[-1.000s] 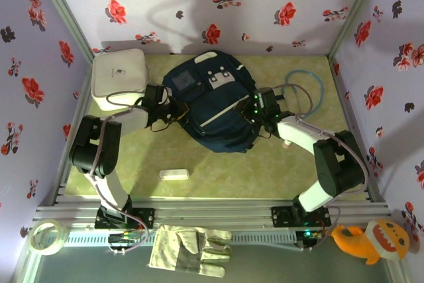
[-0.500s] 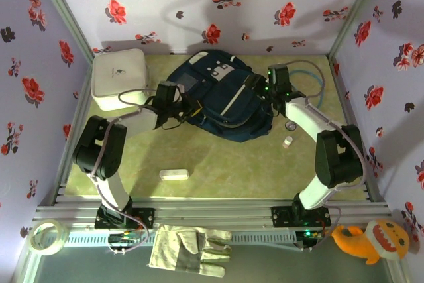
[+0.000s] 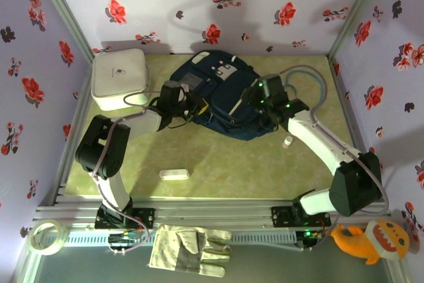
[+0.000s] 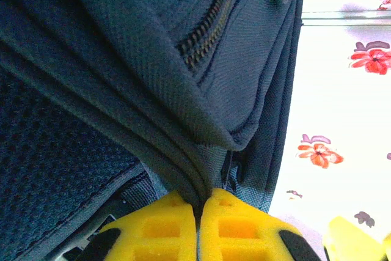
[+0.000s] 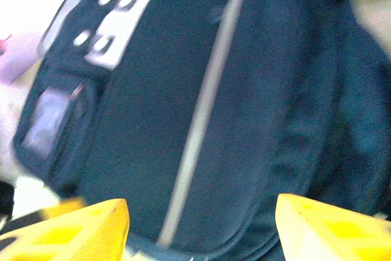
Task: Pack the student bag
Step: Adjust the student bag at the top-center of the table.
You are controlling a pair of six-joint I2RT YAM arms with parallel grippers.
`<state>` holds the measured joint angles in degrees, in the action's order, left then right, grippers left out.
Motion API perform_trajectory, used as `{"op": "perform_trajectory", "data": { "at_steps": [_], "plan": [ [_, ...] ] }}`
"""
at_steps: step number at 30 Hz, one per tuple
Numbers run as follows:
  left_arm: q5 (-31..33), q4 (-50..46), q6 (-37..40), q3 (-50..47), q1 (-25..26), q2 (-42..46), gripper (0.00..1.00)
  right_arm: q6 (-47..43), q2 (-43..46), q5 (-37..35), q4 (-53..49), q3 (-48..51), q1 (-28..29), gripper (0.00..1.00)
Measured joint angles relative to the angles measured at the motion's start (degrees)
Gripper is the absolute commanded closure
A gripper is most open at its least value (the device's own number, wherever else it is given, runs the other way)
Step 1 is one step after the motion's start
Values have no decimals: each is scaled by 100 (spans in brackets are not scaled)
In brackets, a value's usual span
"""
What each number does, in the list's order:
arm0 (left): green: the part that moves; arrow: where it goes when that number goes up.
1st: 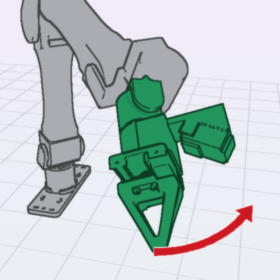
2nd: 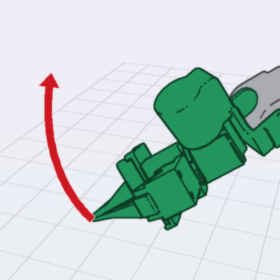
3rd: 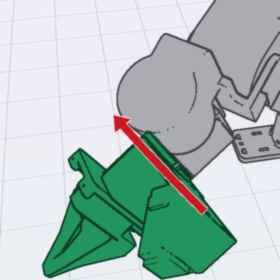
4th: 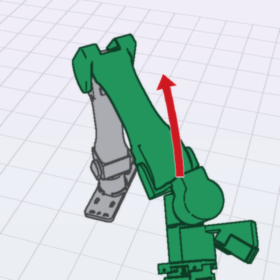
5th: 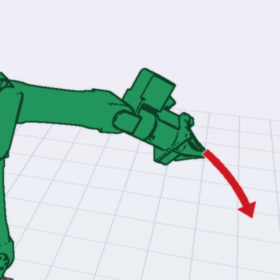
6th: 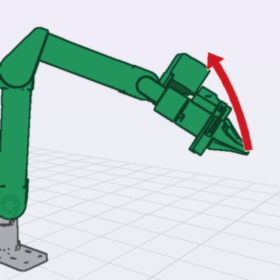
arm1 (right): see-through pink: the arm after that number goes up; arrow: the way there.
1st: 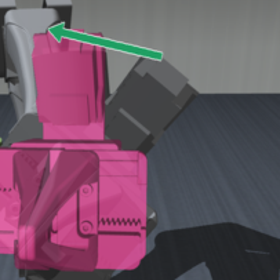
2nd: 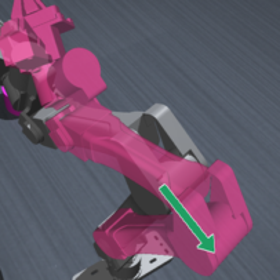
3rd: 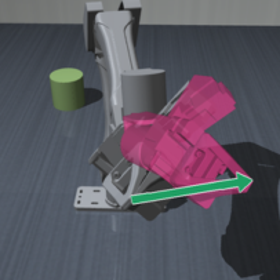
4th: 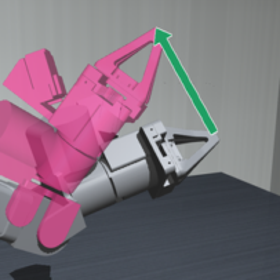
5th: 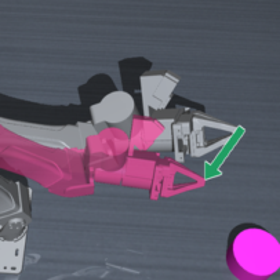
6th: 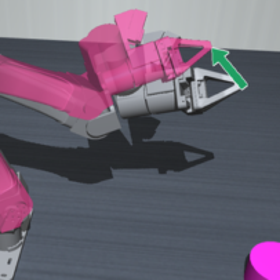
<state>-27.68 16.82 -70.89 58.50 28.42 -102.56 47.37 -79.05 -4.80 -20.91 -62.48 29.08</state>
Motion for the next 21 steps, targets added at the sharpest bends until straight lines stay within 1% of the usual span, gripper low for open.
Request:
{"op": "perform_trajectory", "data": {
  "at_steps": [3,5,6,12,17,21],
  "plan": [
    [0,48,-39,0,22,-37,100,52,39,-297,162,184,761,41],
    [-2,66,-57,0,26,-57,100,85,-22,-417,264,304,1150,43],
    [-2,70,-59,0,24,-59,100,109,-76,-457,306,313,1250,42],
    [-9,79,-59,0,26,-61,100,245,-660,-555,721,278,1537,44],
    [-48,81,-59,0,24,-61,100,428,-1266,-363,1154,269,1674,55],
    [-61,81,-57,0,24,-61,100,476,-1620,-162,1458,251,1722,60]
  ]
}}
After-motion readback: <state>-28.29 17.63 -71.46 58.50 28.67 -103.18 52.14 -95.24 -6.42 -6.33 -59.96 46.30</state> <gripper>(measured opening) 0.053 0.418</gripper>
